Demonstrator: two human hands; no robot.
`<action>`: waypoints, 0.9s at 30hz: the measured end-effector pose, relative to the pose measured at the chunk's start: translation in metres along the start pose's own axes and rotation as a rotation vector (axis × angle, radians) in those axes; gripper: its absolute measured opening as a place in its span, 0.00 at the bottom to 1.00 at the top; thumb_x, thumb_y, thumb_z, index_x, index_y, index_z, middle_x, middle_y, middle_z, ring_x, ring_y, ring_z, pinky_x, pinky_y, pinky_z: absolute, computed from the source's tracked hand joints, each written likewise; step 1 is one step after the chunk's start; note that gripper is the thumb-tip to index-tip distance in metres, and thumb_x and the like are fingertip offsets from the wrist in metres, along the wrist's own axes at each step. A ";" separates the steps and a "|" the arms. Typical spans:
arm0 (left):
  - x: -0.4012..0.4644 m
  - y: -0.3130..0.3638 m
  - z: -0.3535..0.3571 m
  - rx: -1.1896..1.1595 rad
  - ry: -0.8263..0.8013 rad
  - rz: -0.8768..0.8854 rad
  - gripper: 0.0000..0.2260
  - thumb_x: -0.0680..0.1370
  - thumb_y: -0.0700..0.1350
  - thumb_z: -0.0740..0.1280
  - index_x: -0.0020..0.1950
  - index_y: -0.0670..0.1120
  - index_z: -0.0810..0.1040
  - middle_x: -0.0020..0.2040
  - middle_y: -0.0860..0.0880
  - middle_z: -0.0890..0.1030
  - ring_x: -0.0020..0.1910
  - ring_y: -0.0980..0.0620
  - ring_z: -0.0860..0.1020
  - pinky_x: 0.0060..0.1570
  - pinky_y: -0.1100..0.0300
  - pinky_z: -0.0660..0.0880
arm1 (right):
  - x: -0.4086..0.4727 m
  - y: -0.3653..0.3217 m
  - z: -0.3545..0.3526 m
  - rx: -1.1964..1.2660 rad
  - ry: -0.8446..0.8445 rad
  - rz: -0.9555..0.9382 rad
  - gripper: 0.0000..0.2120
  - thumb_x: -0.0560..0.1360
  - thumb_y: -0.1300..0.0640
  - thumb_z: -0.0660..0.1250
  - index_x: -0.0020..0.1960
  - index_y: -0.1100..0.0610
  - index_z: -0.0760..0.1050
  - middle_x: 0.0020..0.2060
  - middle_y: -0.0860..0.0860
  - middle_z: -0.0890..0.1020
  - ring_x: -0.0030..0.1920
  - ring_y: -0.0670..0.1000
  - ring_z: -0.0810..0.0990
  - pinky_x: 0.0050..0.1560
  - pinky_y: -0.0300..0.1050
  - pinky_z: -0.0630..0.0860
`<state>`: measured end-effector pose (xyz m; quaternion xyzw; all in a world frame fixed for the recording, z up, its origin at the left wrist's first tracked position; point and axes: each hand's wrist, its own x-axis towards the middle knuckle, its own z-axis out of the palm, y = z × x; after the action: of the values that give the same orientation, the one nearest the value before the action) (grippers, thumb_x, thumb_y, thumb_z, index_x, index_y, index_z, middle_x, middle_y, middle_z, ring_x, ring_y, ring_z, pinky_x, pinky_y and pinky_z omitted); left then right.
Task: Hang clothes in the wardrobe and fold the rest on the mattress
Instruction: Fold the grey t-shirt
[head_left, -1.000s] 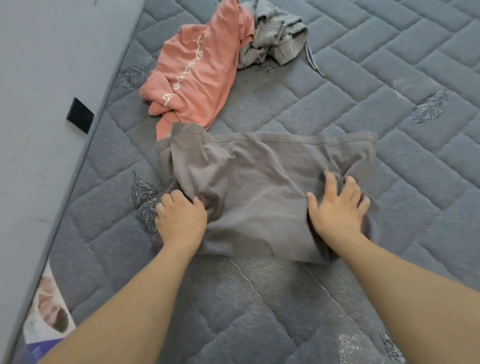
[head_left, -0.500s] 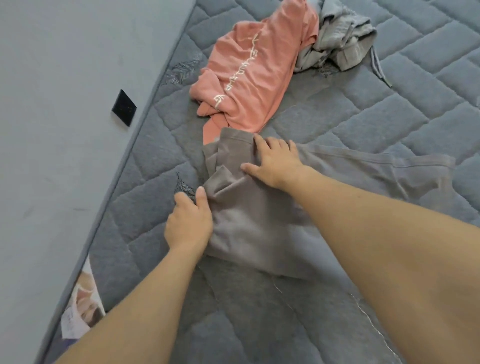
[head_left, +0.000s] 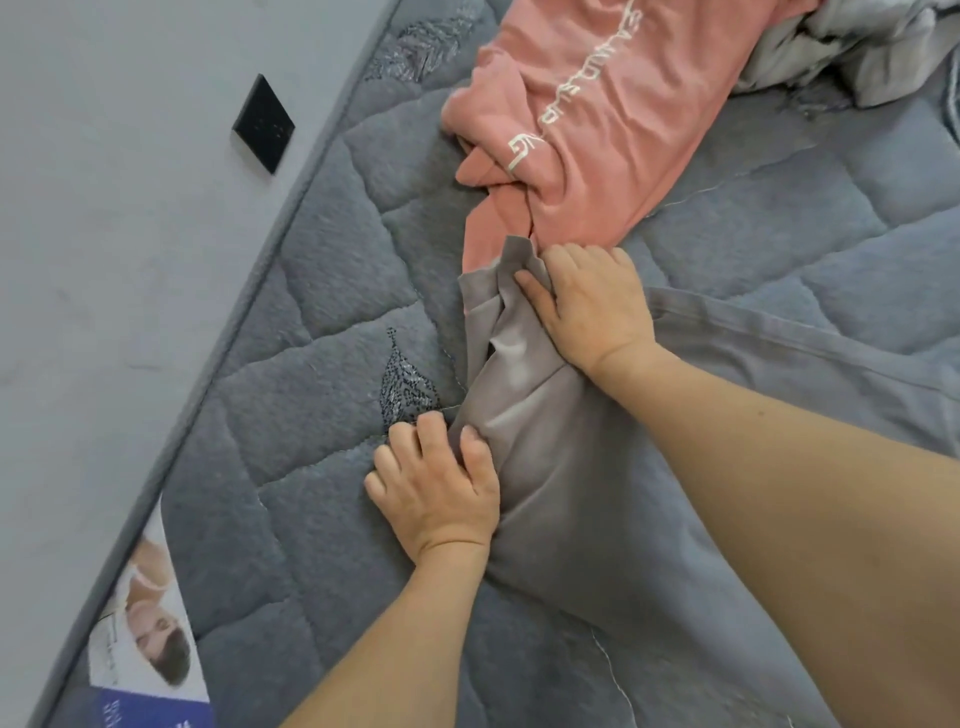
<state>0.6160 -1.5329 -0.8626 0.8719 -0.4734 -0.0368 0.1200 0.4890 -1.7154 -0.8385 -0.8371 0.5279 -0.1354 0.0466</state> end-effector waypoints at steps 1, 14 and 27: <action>0.001 0.000 0.000 0.004 -0.005 0.004 0.17 0.77 0.58 0.56 0.50 0.47 0.74 0.46 0.42 0.74 0.43 0.40 0.71 0.41 0.48 0.63 | 0.002 0.001 0.001 0.009 -0.002 0.001 0.20 0.82 0.43 0.52 0.43 0.56 0.72 0.39 0.55 0.79 0.43 0.60 0.76 0.48 0.53 0.64; -0.001 0.007 -0.027 -0.082 -0.076 0.099 0.20 0.73 0.63 0.63 0.49 0.47 0.79 0.49 0.44 0.76 0.48 0.40 0.73 0.47 0.47 0.68 | -0.005 -0.008 -0.061 0.662 -0.254 0.381 0.13 0.81 0.43 0.58 0.44 0.48 0.75 0.43 0.46 0.81 0.51 0.53 0.80 0.52 0.48 0.73; 0.072 0.031 -0.342 -0.822 -0.368 0.130 0.09 0.77 0.49 0.70 0.43 0.49 0.71 0.32 0.52 0.74 0.26 0.54 0.71 0.23 0.60 0.67 | 0.006 -0.103 -0.306 1.581 0.204 0.680 0.16 0.75 0.38 0.68 0.49 0.51 0.79 0.41 0.42 0.86 0.45 0.44 0.85 0.53 0.47 0.82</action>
<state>0.6905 -1.5494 -0.5204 0.6993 -0.4869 -0.3682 0.3720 0.4967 -1.6561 -0.5215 -0.3397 0.5020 -0.5159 0.6054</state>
